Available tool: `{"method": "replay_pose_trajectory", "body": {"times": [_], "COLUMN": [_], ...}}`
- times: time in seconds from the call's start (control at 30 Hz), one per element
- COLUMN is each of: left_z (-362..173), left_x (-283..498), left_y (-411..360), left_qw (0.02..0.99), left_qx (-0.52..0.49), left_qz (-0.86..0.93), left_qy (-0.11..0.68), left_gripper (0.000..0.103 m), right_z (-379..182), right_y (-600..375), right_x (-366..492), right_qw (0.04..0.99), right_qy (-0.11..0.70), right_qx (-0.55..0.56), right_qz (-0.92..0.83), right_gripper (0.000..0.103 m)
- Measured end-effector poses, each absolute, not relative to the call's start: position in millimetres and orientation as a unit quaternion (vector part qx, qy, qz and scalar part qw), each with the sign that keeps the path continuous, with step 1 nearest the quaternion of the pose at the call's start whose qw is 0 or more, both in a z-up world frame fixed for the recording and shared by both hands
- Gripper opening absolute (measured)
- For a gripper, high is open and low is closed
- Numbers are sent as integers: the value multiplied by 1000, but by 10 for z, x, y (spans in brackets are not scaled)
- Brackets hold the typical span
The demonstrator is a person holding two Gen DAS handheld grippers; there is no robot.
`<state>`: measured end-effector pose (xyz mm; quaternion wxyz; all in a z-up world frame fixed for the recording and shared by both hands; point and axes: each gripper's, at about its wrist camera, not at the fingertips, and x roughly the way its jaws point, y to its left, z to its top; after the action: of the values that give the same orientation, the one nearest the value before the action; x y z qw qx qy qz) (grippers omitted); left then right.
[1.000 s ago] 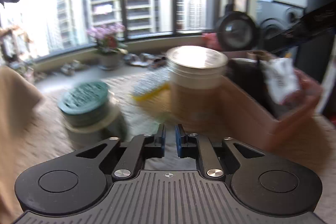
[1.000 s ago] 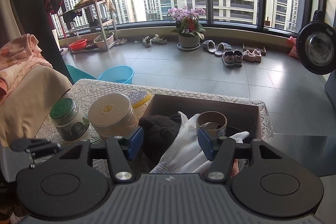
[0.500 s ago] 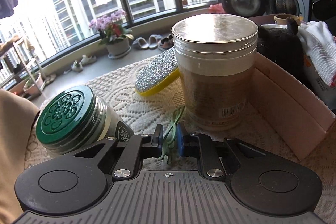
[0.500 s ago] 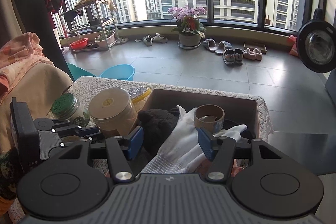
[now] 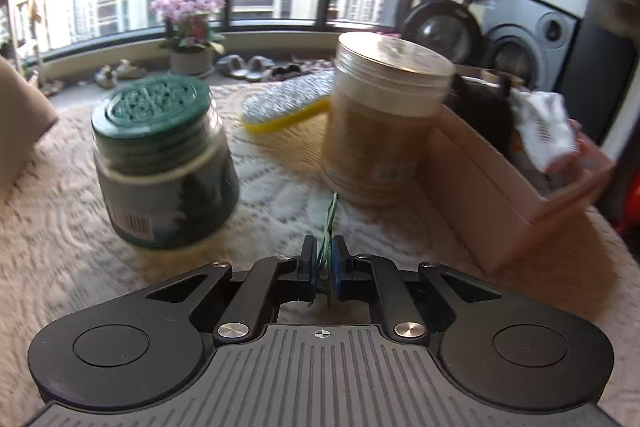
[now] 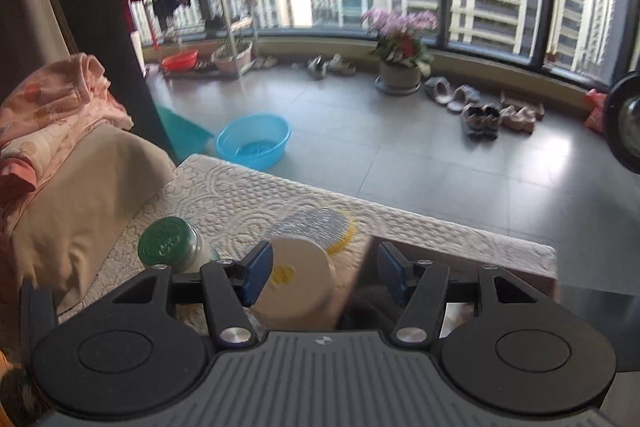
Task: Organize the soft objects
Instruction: 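Grip the yellow-rimmed glitter sponge with the right tool while the left tool holds the clip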
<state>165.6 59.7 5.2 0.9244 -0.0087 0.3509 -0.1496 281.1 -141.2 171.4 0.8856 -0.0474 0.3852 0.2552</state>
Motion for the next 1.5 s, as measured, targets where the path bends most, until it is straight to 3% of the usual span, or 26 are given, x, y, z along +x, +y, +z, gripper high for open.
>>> {"method": "replay_pose_trajectory", "body": {"times": [0.3, 0.57, 0.83, 0.97, 1.07, 1.2, 1.33, 1.47, 1.5], "left_z": [-50, -80, -91, -93, -98, -92, -99, -102, -102], "left_x": [1568, 1538, 1612, 1612, 1609, 1601, 1603, 1600, 1602], "left_y": [873, 1016, 1036, 1042, 1060, 1080, 1108, 1111, 1114], "left_qw": [923, 915, 913, 912, 912, 912, 910, 909, 909], "left_qx": [-78, -126, -136, -137, -143, -145, -151, -152, -153], "left_qz": [-176, -190, -190, -190, -189, -187, -189, -190, -190], "left_qy": [332, 334, 335, 336, 336, 335, 337, 338, 338], "left_gripper": [10, 10, 10, 10, 10, 10, 10, 10, 11], "right_z": [993, 559, 913, 1260, 1286, 1159, 859, 505, 483], "right_y": [-407, -542, -665, -511, -410, -409, -524, -442, -392], "right_x": [4048, 4722, 4479, 4094, 3975, 4113, 4535, 4762, 4751], "right_qw": [812, 765, 744, 753, 746, 760, 742, 697, 693], "right_qy": [539, 620, 616, 576, 581, 581, 631, 690, 692], "right_qx": [-89, -49, 39, 23, 10, -30, -21, -31, -36], "right_qz": [206, 168, 255, 316, 326, 291, 225, 195, 200], "right_gripper": [58, 58, 58, 53, 43, 43, 59, 63, 73]}}
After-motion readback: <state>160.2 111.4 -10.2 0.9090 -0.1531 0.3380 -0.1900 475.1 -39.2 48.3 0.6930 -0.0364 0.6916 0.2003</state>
